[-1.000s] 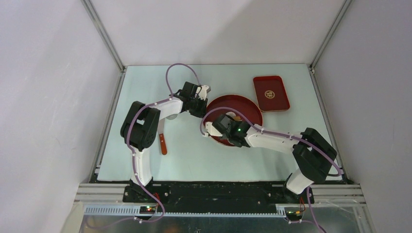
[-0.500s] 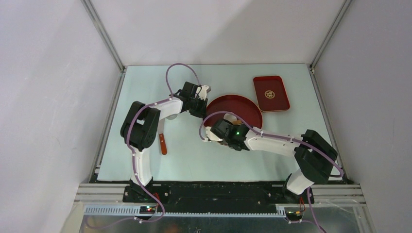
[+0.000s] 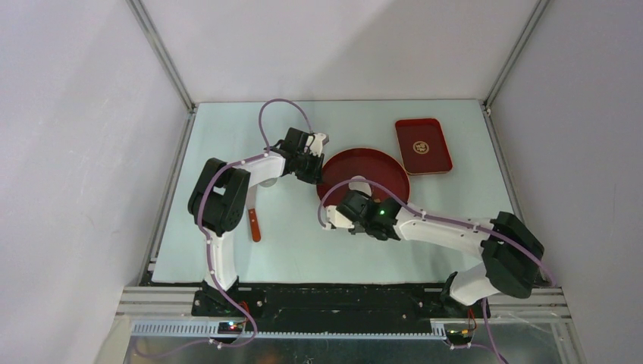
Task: Roll out the dumpling wrappers from the dough
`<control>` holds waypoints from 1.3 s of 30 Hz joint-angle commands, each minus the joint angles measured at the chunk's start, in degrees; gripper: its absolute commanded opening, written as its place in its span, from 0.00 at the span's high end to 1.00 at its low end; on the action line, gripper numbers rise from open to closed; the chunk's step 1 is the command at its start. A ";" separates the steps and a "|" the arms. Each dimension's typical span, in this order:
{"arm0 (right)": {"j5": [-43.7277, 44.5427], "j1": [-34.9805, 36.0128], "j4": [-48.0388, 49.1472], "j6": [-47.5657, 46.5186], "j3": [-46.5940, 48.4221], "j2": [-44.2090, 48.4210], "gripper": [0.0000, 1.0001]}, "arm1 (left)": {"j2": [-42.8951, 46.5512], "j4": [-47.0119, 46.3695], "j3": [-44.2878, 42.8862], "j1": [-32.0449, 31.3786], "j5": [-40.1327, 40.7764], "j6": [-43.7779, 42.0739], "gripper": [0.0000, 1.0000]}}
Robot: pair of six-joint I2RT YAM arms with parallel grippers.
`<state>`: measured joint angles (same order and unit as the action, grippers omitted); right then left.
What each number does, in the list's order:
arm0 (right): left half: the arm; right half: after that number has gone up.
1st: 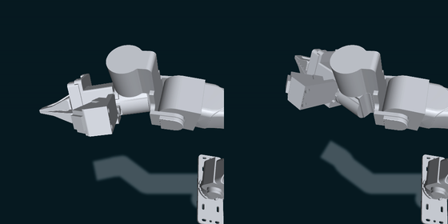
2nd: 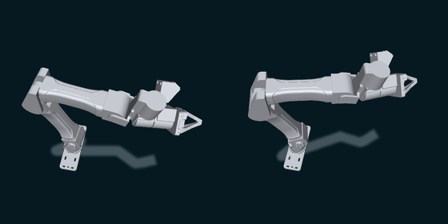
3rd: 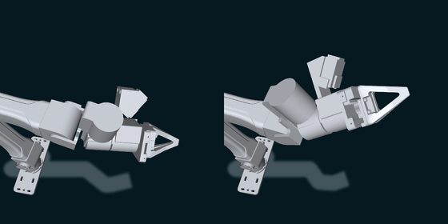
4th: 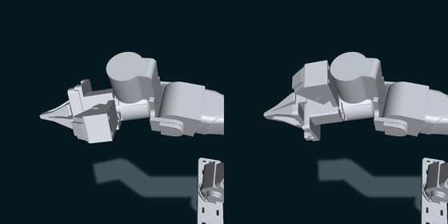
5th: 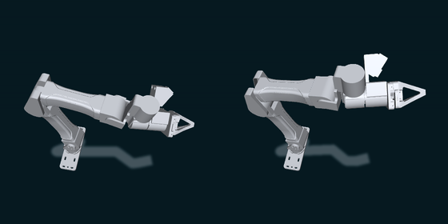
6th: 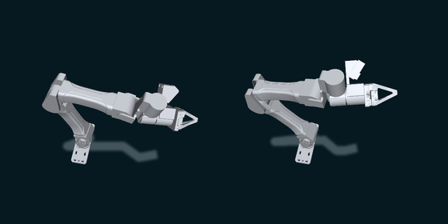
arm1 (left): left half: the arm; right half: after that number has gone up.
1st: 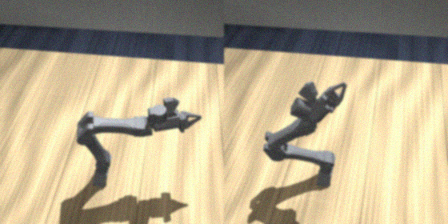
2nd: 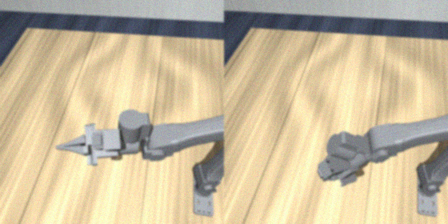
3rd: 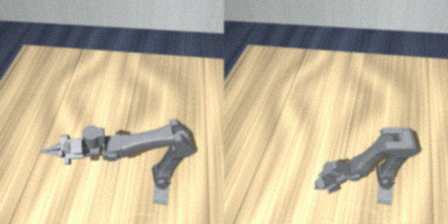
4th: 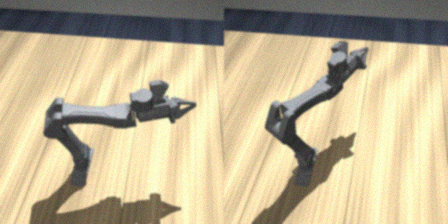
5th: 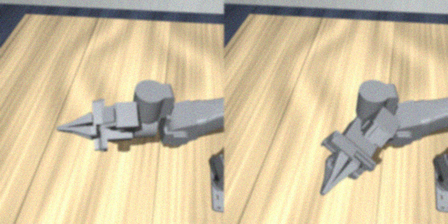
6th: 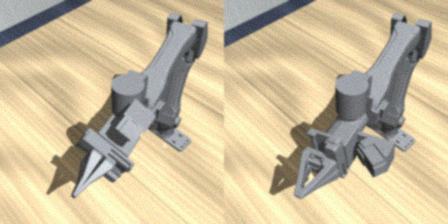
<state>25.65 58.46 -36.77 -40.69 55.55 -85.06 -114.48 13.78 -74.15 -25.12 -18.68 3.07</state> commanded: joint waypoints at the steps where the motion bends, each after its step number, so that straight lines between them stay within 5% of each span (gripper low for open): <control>1: -9.02 -1.51 -5.00 -3.04 -2.28 3.00 1.00 | -0.84 -0.06 -0.38 0.57 0.56 -0.61 0.77; 10: -9.72 -13.76 10.16 -14.93 1.44 12.51 1.00 | -0.93 0.01 -0.47 0.58 0.73 -0.61 0.77; 21: -19.09 -20.91 21.28 -26.50 -0.70 6.75 1.00 | -1.03 -0.01 -0.53 0.55 0.75 -0.61 0.77; 39: -21.35 -21.91 9.50 -33.71 -10.77 1.62 1.00 | -0.93 -0.04 -0.40 0.53 0.54 -0.69 0.77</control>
<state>6.85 37.23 -15.42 -73.82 48.47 -82.24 -114.45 13.78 -74.15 -25.10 -18.68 3.07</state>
